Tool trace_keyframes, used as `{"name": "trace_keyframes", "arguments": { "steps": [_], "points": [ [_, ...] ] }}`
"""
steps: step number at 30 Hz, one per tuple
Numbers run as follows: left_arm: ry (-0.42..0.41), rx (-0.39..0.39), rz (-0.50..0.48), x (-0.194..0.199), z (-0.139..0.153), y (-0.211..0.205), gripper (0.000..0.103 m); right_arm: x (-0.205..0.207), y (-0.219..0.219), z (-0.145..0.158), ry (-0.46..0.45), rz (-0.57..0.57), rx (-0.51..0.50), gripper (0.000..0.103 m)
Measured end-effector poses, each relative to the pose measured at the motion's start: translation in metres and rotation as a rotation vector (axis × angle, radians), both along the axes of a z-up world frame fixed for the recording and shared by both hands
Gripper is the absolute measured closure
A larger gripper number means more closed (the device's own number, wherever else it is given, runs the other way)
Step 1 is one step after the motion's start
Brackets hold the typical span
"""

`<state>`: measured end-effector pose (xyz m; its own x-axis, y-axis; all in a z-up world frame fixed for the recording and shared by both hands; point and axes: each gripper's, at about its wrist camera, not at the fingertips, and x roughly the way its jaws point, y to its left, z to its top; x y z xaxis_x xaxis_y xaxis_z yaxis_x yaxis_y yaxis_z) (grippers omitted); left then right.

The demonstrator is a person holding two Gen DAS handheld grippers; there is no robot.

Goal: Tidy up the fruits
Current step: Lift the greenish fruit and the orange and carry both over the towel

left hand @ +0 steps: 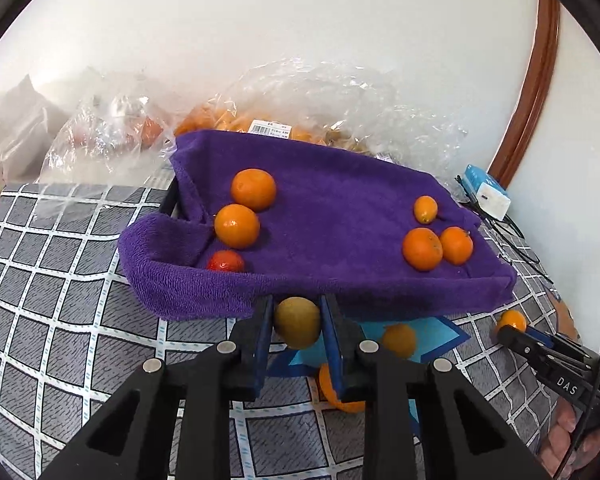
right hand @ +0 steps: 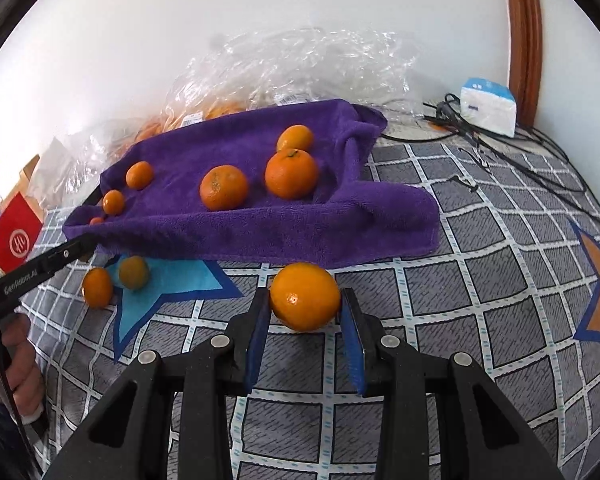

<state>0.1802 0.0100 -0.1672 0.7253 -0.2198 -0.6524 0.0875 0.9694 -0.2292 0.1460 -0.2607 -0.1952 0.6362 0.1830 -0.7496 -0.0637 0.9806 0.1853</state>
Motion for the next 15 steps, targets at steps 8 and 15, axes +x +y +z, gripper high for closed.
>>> {"name": "trace_keyframes", "arguments": {
  "steps": [8,15],
  "points": [
    [-0.043,-0.009,0.014,-0.006,0.0068,0.0029,0.08,-0.0002,-0.0016,0.0006,-0.001,-0.016,0.011,0.068],
    [-0.05,-0.014,0.015,-0.0079,0.0072,0.0034,0.08,-0.0037,0.0026,0.003,-0.022,0.005,-0.007,0.068]
  ]
}}
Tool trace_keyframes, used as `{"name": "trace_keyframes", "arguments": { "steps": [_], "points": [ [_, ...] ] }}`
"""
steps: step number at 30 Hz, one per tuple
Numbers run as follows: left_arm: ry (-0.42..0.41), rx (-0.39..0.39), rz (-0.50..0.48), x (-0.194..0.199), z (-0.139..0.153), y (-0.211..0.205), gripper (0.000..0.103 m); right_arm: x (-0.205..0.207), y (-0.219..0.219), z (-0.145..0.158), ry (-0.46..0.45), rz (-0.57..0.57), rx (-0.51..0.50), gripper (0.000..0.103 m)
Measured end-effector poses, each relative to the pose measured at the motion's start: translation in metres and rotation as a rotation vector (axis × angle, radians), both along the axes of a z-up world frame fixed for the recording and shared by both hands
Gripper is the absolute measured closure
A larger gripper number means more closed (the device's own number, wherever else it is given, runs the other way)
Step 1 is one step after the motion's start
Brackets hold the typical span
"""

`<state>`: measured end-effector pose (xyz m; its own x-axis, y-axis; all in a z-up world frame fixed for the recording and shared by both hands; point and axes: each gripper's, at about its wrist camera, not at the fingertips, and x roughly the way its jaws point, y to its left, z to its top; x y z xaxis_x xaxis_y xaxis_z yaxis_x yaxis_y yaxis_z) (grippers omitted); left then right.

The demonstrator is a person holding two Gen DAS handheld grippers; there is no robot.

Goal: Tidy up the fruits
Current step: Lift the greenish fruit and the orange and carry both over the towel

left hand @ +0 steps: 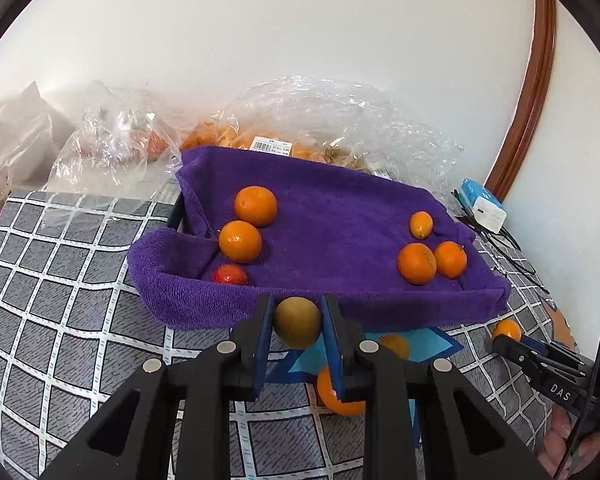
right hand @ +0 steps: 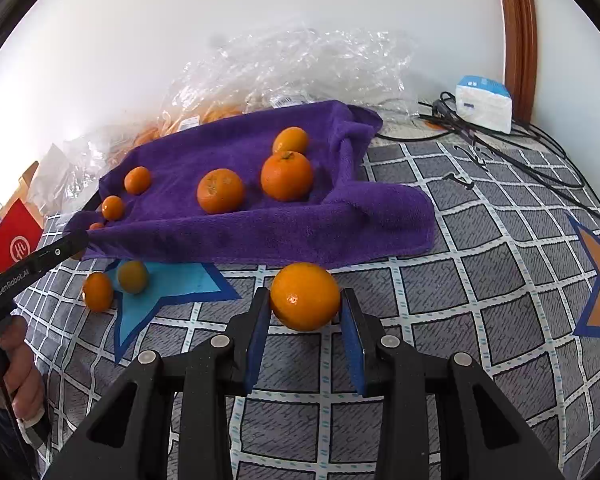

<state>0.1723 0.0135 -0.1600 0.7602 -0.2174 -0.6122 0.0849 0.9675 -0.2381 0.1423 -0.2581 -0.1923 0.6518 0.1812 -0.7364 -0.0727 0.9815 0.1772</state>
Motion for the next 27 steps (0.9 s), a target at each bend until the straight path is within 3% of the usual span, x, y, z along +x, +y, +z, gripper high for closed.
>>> {"name": "trace_keyframes", "arguments": {
  "steps": [16,27],
  "points": [
    [-0.048,-0.041,0.024,-0.007,0.011,0.009,0.08,-0.001,0.002,0.006,-0.018,0.007,-0.005,0.068],
    [-0.074,-0.083,0.071,-0.01,0.021,0.023,0.08,0.001,0.009,0.059,-0.113,0.024,-0.047,0.068]
  ]
}}
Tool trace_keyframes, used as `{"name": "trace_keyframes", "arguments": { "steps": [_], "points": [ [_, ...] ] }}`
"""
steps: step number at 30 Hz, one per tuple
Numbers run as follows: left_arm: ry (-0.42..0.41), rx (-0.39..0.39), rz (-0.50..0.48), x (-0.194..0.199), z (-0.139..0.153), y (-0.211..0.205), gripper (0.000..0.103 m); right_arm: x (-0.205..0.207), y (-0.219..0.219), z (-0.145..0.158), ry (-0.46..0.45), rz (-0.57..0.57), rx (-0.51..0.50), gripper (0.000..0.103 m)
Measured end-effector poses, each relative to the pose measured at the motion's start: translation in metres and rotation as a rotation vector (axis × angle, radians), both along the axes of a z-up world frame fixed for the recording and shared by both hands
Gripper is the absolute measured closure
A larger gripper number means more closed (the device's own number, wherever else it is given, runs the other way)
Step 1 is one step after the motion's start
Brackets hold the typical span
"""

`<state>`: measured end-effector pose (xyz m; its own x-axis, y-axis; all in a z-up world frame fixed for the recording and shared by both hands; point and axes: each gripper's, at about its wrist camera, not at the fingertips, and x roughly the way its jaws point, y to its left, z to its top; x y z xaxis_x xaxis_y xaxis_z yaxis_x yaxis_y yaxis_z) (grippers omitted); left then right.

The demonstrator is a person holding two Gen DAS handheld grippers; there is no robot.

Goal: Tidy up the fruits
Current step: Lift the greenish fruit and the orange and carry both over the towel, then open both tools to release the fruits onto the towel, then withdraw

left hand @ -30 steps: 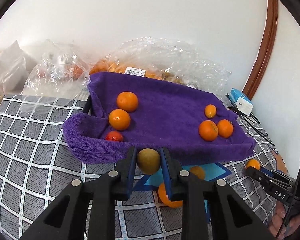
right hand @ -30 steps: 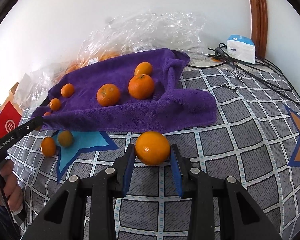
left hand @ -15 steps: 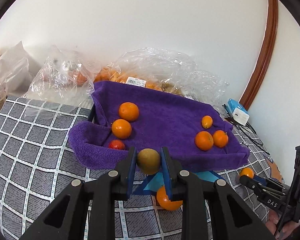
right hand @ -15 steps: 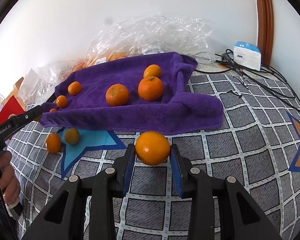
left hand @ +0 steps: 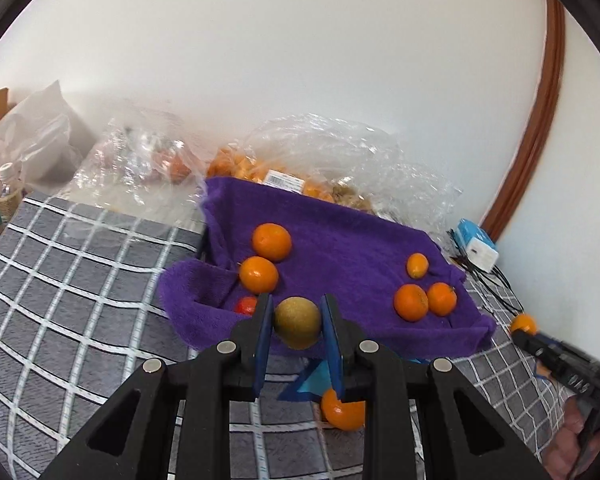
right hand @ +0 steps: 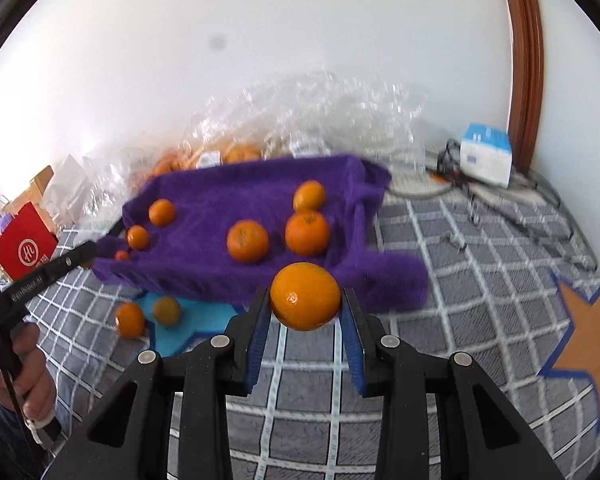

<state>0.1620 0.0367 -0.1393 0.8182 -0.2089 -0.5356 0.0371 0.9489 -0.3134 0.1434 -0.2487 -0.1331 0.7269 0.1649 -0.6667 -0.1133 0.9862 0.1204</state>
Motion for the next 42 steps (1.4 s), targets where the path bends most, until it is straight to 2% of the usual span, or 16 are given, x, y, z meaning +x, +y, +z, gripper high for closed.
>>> {"name": "trace_keyframes", "arguments": {
  "steps": [3,6,11,14,16,20,23,33,35,38,42],
  "points": [
    [0.01,0.003,0.023,0.003,0.005,0.006,0.08,0.007,0.001,0.017,-0.03,0.001,-0.011,0.068],
    [0.037,-0.035,0.046,0.007,0.015,0.017,0.08,0.019,0.001,0.027,-0.038,0.008,-0.024,0.068],
    [0.05,-0.003,0.058,0.019,0.031,0.027,0.08,0.047,0.005,0.033,-0.041,0.013,-0.049,0.068],
    [0.05,0.008,0.055,0.03,0.039,0.031,0.08,0.068,0.011,0.033,-0.042,0.027,-0.049,0.068],
    [0.046,0.044,0.064,0.039,0.045,0.032,0.08,0.082,0.014,0.03,-0.043,0.033,-0.051,0.068],
    [0.053,0.058,0.056,0.058,0.051,0.032,0.08,0.109,0.017,0.022,-0.007,0.041,-0.037,0.068],
    [0.062,0.072,0.042,0.073,0.053,0.027,0.08,0.128,0.02,0.012,0.026,0.045,-0.064,0.068],
    [0.157,0.063,-0.039,0.115,0.031,0.001,0.08,0.166,0.027,-0.04,0.188,0.09,-0.084,0.068],
    [0.176,0.056,-0.059,0.12,0.025,-0.005,0.08,0.168,0.022,-0.046,0.201,0.081,-0.055,0.068],
    [0.223,0.045,-0.091,0.127,0.013,-0.015,0.08,0.172,0.02,-0.055,0.231,0.076,-0.067,0.068],
    [0.276,0.092,-0.109,0.135,-0.004,-0.029,0.08,0.169,0.02,-0.055,0.206,0.082,-0.069,0.068]
  ]
}}
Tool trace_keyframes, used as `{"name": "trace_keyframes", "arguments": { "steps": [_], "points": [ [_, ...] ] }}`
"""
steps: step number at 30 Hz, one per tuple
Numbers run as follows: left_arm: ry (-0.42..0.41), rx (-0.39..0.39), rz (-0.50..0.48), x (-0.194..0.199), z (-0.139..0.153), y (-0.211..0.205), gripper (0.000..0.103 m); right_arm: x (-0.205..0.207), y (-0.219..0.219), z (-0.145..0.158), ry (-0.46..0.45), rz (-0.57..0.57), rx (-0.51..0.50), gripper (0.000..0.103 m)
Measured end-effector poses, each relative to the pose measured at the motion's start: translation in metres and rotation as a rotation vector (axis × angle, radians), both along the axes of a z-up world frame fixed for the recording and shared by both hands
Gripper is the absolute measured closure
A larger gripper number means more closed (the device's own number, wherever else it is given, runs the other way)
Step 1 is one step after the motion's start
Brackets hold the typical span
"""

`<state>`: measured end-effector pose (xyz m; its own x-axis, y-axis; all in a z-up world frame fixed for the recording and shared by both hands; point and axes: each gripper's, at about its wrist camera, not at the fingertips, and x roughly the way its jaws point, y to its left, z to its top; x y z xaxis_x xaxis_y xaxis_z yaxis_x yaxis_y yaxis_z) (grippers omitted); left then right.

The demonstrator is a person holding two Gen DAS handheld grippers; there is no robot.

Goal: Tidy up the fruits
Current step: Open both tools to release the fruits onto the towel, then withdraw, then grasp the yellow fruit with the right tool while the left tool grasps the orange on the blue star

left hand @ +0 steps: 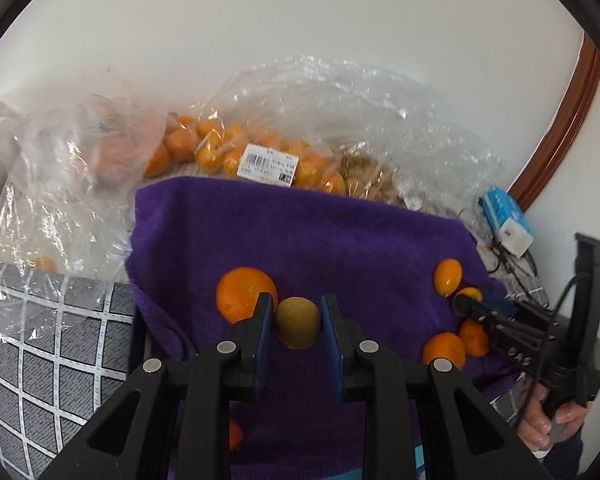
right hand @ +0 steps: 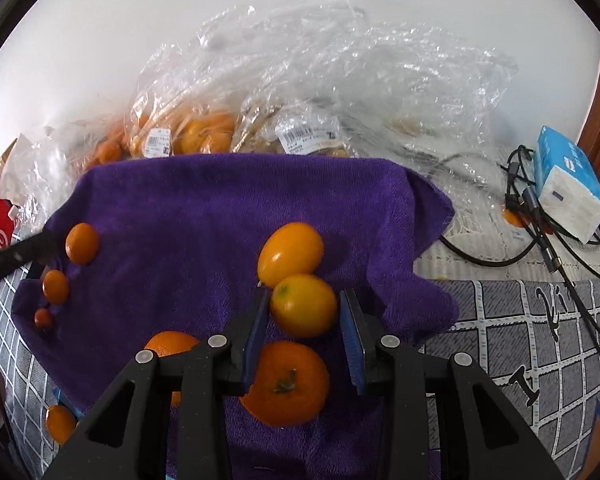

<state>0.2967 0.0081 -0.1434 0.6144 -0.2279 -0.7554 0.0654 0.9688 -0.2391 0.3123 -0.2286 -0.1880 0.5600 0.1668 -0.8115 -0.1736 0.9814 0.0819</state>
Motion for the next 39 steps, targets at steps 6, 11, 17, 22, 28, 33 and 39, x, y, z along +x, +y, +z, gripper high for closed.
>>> {"name": "trace_keyframes", "arguments": {
  "steps": [6,11,17,22,28,33,39],
  "points": [
    [0.004,0.06,0.003,0.002,-0.006,-0.007,0.08,-0.007,0.002,0.013,-0.038,0.026,-0.028,0.057],
    [0.005,0.12,-0.03,0.002,-0.007,-0.016,0.08,-0.014,-0.002,0.028,-0.064,0.011,-0.033,0.056],
    [0.016,0.118,-0.044,0.003,-0.009,-0.018,0.079,-0.038,-0.007,0.042,-0.106,-0.019,-0.059,0.054],
    [-0.004,0.119,0.002,-0.008,0.003,-0.008,0.067,-0.062,-0.012,0.05,-0.119,-0.041,-0.07,0.051],
    [-0.095,0.13,0.041,-0.055,0.035,0.018,0.061,-0.098,-0.003,0.058,-0.126,-0.037,-0.032,0.051],
    [-0.1,0.133,0.086,-0.099,0.035,0.046,0.061,-0.123,0.017,0.051,-0.109,-0.019,0.004,0.058],
    [-0.028,0.111,0.132,-0.139,0.001,0.069,0.061,-0.143,0.053,0.033,-0.072,0.057,0.053,0.058]
  ]
}}
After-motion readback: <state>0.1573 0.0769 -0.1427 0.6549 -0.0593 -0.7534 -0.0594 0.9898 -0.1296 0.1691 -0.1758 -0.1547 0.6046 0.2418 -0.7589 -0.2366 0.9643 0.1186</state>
